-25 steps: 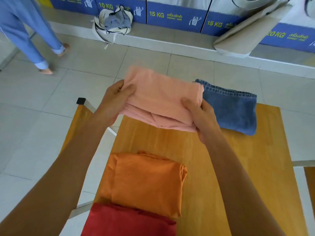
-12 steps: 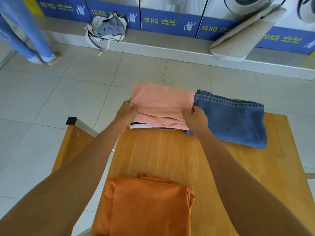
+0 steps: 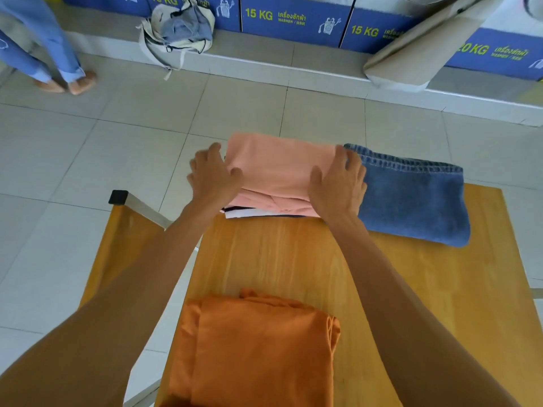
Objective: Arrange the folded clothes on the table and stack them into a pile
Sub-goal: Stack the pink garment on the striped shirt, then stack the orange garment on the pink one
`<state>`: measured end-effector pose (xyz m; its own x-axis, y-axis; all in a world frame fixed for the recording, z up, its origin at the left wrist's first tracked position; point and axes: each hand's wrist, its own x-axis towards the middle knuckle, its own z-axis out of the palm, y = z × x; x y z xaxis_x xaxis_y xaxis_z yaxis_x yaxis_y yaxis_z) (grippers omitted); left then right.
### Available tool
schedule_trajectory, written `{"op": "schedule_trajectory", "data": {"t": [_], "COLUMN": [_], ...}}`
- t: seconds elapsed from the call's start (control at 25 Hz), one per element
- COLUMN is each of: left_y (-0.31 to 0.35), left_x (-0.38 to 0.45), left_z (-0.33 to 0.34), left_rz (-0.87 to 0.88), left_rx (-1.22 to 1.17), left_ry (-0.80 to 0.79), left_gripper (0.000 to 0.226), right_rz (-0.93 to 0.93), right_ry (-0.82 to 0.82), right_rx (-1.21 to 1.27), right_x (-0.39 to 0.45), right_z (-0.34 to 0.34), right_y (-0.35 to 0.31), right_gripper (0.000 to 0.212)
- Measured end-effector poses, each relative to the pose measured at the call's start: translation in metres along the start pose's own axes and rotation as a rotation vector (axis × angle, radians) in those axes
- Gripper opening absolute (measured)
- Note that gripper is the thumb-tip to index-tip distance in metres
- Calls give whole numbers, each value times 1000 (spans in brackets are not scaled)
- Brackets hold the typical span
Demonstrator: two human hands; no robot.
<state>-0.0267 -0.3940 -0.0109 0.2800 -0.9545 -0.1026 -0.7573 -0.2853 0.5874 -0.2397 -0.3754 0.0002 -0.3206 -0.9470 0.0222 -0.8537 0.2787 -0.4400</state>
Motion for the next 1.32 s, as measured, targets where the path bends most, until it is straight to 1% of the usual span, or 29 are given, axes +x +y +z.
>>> {"op": "schedule_trajectory", "data": {"t": [0.04, 0.08, 0.12, 0.16, 0.24, 0.28, 0.4, 0.52, 0.64, 0.68, 0.72, 0.76, 0.84, 0.88, 0.92, 0.96, 1.0, 1.08, 1.16, 1.24, 1.32], "left_y": [10, 21, 29, 33, 23, 13, -6, -3, 3, 1, -2, -8, -26, -35, -45, -55, -65, -83, -94, -94, -93], "left_x": [2, 3, 3, 3, 1, -1, -3, -1, -4, -12, -25, -42, -88, -115, -144, -171, -196, -238, -268, -284, -288], "left_z": [2, 6, 13, 20, 37, 44, 55, 57, 42, 35, 27, 20, 6, 0, -5, -12, -18, -25, -26, -22, -18], "left_rz": [153, 291, 394, 450, 440, 409, 370, 344, 300, 294, 298, 299, 278, 248, 193, 116, 18, -242, -460, -538, -521], "left_rx": [70, 119, 172, 240, 389, 434, 463, 482, 500, 500, 492, 468, 369, 300, 223, 141, 57, -55, -40, -27, -53], "left_ry": [80, 92, 49, -22, -166, -195, -149, -158, -296, -321, -328, -326, -327, -333, -334, -317, -277, -173, -148, -185, -229], "left_gripper": [54, 50, 48, 48, 55, 59, 66, 68, 68, 66, 64, 61, 57, 54, 52, 52, 53, 67, 86, 96, 93], "right_rz": [-124, -228, -297, -326, -328, -329, -299, -267, -250, -247, -244, -243, -234, -218, -175, -104, -12, 173, 300, 383, 484], "right_ry": [43, 26, -30, -101, -220, -246, -238, -269, -403, -425, -417, -375, -218, -138, -92, -92, -134, -273, -429, -520, -554], "right_rx": [-33, -77, -132, -189, -275, -292, -290, -293, -347, -370, -378, -355, -201, -90, 23, 111, 163, 147, 55, 71, 214], "right_x": [1, 3, 7, 10, 14, 13, 11, 11, 17, 17, 14, 7, -29, -56, -86, -116, -146, -197, -239, -267, -277], "right_z": [3, 7, 12, 18, 30, 34, 40, 39, 25, 18, 11, 3, -10, -16, -22, -29, -34, -40, -40, -36, -31], "right_y": [-10, -20, -26, -27, -12, 0, 28, 33, 25, 21, 18, 17, 19, 24, 32, 42, 54, 78, 92, 95, 93], "right_gripper": [57, 55, 54, 54, 57, 60, 70, 75, 76, 74, 72, 67, 56, 52, 48, 46, 48, 58, 70, 75, 74]}}
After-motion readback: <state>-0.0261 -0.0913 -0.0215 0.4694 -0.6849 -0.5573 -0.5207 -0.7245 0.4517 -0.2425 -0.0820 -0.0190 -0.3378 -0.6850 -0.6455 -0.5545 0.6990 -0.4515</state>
